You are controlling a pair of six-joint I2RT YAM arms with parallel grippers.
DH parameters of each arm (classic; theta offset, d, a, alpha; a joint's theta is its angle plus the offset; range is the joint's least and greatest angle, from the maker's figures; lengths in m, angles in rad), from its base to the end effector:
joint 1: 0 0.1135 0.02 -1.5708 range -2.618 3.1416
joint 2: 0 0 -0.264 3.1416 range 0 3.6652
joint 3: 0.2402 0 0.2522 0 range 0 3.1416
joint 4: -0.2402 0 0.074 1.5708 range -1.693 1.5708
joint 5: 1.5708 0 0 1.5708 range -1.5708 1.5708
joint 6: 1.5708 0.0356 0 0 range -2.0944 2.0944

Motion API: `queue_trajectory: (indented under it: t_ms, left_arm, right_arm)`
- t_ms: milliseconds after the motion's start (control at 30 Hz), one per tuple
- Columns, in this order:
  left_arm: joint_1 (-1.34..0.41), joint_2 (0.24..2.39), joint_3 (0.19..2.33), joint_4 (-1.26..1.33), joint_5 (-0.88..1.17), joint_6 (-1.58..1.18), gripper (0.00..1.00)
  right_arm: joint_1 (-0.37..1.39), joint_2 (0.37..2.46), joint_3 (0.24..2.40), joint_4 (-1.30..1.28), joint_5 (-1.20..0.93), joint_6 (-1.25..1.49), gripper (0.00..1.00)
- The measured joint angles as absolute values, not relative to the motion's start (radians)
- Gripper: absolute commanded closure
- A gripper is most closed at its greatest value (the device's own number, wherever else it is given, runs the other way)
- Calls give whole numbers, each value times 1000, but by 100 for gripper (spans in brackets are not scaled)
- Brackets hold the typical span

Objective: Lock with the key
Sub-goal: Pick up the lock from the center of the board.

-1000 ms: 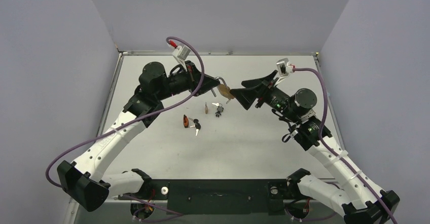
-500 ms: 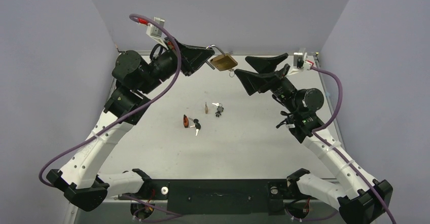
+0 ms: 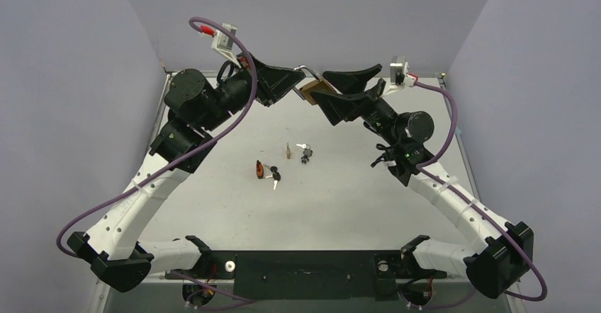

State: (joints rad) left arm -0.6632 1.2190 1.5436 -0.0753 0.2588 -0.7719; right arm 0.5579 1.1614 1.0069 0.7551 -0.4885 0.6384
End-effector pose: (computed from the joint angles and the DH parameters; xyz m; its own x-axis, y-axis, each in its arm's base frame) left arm 0.1891 -0.1593 0.5231 -0.4121 -0.5337 -0.7385 0.7021 0.3305 -0.6307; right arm 0.2059 0.1482 0.4369 -0.0893 0.5645 -0.8206 -0.9249 0.2587 0.2786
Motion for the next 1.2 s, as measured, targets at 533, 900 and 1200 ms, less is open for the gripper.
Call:
queue_trajectory:
  t_ms: [533, 900, 1200]
  left_arm:
    - [-667, 1217, 1555, -73, 247, -787, 100]
    - [-667, 1216, 1555, -71, 234, -802, 100]
    - [-667, 1214, 1555, -71, 231, -805, 100]
  right_arm:
    - [577, 1257, 1015, 916, -554, 775, 41]
    - [578, 1257, 968, 996, -553, 818, 42]
    - [578, 1257, 942, 1021, -537, 841, 50]
